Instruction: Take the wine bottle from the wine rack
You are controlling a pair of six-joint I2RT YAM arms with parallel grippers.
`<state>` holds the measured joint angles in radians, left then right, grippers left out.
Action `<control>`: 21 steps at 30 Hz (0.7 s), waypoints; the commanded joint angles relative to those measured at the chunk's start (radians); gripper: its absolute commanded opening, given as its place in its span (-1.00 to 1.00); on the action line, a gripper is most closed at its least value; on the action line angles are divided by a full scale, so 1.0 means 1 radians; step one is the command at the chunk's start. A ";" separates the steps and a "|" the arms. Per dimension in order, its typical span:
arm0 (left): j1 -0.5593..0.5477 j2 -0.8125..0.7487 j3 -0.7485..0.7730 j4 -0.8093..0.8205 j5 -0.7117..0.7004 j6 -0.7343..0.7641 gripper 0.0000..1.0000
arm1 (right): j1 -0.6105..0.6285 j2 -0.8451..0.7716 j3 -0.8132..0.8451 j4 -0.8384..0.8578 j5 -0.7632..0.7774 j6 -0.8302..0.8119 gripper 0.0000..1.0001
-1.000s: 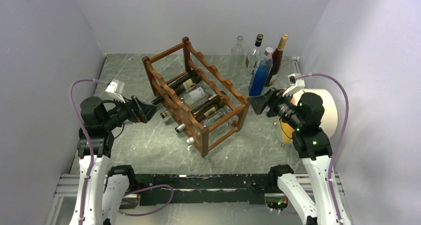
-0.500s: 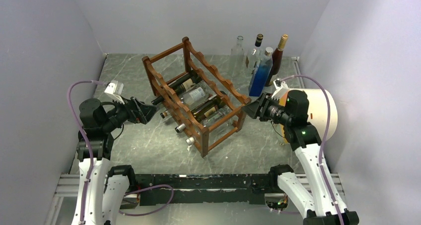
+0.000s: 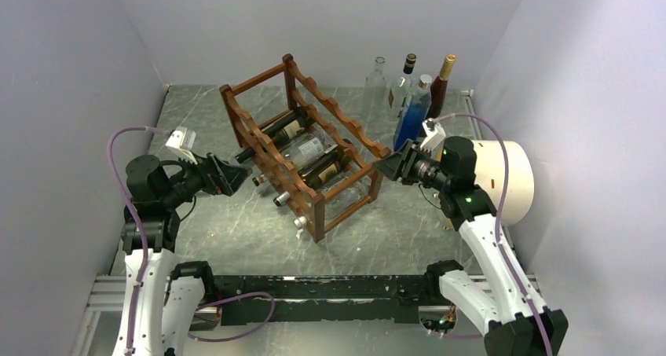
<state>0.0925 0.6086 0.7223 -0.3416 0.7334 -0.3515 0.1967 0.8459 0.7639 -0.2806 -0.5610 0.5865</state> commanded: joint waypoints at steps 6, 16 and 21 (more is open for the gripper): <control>-0.001 0.014 -0.002 0.008 -0.009 0.007 0.99 | 0.073 0.149 0.104 0.051 0.223 -0.084 -0.10; -0.003 0.012 -0.002 -0.026 -0.085 -0.036 0.99 | 0.072 0.288 0.182 0.048 0.403 -0.140 -0.08; -0.013 0.049 -0.069 -0.019 -0.098 -0.232 1.00 | 0.072 0.350 0.215 0.057 0.439 -0.161 -0.07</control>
<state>0.0868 0.6346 0.7197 -0.3573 0.6548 -0.4194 0.2714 1.1366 0.9665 -0.2077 -0.2569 0.4835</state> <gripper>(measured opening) 0.996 0.462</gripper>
